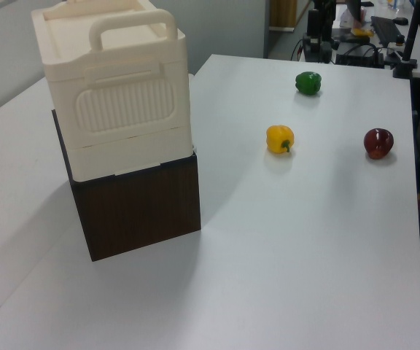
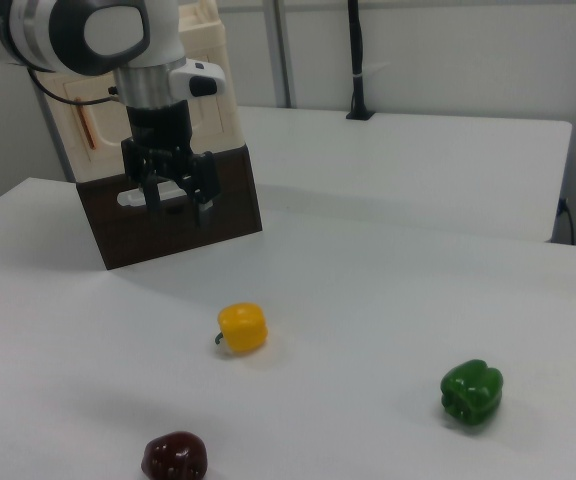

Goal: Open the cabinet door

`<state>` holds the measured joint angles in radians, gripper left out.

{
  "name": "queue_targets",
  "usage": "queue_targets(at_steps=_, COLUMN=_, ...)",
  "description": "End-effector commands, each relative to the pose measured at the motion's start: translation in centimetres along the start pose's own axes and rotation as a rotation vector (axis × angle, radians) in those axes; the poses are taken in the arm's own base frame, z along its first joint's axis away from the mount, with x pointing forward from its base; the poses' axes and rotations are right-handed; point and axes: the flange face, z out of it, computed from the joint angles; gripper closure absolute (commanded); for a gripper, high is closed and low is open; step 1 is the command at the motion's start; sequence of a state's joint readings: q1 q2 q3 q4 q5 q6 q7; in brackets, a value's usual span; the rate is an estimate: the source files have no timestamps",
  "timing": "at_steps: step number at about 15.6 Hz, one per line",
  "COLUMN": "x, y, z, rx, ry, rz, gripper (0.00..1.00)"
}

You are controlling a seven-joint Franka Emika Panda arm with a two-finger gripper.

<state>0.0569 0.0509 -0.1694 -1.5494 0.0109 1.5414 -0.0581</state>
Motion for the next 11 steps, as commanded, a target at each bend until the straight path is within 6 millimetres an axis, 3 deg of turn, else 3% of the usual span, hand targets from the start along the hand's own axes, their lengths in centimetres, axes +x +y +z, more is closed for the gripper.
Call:
queue_targets(at_steps=1, x=-0.80, y=0.15, z=-0.97, rx=-0.015, ry=0.010, rz=0.011, gripper=0.00)
queue_targets(at_steps=11, x=-0.61, y=-0.17, z=-0.76, rx=-0.012, ry=0.009, rz=-0.007, gripper=0.00)
